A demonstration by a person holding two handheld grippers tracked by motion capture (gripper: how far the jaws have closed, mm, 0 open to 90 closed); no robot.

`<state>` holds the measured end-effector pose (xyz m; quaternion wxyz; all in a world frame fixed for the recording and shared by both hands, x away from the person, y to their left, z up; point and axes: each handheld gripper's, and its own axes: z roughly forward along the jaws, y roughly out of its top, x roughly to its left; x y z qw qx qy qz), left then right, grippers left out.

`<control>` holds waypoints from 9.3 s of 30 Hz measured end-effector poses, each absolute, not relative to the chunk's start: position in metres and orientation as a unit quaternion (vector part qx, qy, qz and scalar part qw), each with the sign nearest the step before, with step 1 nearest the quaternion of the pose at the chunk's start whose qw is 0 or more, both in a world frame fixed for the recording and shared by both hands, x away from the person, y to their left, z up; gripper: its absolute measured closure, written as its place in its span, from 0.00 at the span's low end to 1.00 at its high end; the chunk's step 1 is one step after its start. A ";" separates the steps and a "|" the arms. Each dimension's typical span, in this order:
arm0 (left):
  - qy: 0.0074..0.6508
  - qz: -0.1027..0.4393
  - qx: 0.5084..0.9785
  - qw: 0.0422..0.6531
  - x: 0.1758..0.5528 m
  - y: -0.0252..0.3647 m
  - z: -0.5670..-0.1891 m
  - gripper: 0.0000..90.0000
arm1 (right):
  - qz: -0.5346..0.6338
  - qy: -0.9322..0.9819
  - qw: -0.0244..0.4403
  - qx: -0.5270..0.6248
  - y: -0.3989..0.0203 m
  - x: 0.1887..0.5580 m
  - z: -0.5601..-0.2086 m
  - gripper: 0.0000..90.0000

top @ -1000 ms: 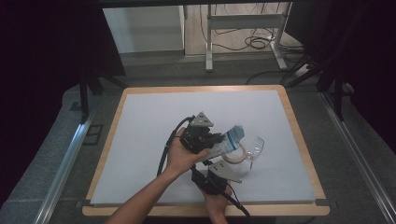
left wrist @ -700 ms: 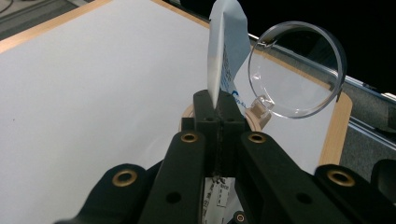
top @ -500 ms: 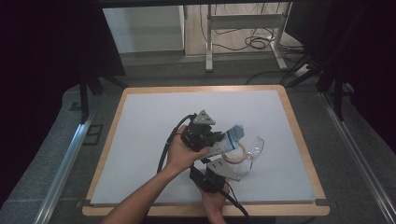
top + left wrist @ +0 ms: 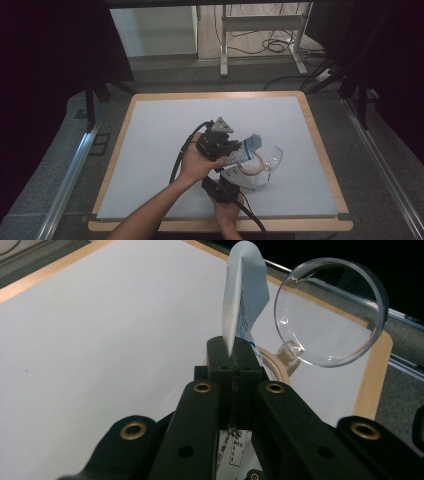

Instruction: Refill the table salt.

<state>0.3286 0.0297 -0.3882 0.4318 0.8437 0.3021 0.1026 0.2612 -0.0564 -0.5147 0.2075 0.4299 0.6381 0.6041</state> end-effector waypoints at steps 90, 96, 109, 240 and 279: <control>0.301 0.123 0.866 0.380 0.335 0.009 -0.381 1.00 | 0.627 0.636 0.198 0.403 -0.062 0.271 -0.505 0.58; 0.301 0.123 0.866 0.380 0.335 0.009 -0.381 1.00 | 0.627 0.637 0.199 0.403 -0.063 0.271 -0.505 0.58; 0.299 0.125 0.870 0.372 0.336 0.007 -0.379 1.00 | 0.631 0.633 0.198 0.403 -0.062 0.272 -0.503 0.58; 0.281 0.122 0.881 0.362 0.336 0.003 -0.373 1.00 | 0.635 0.626 0.210 0.401 -0.063 0.270 -0.498 0.59; 0.279 0.121 0.883 0.356 0.337 -0.001 -0.371 1.00 | 0.638 0.621 0.215 0.401 -0.064 0.270 -0.496 0.59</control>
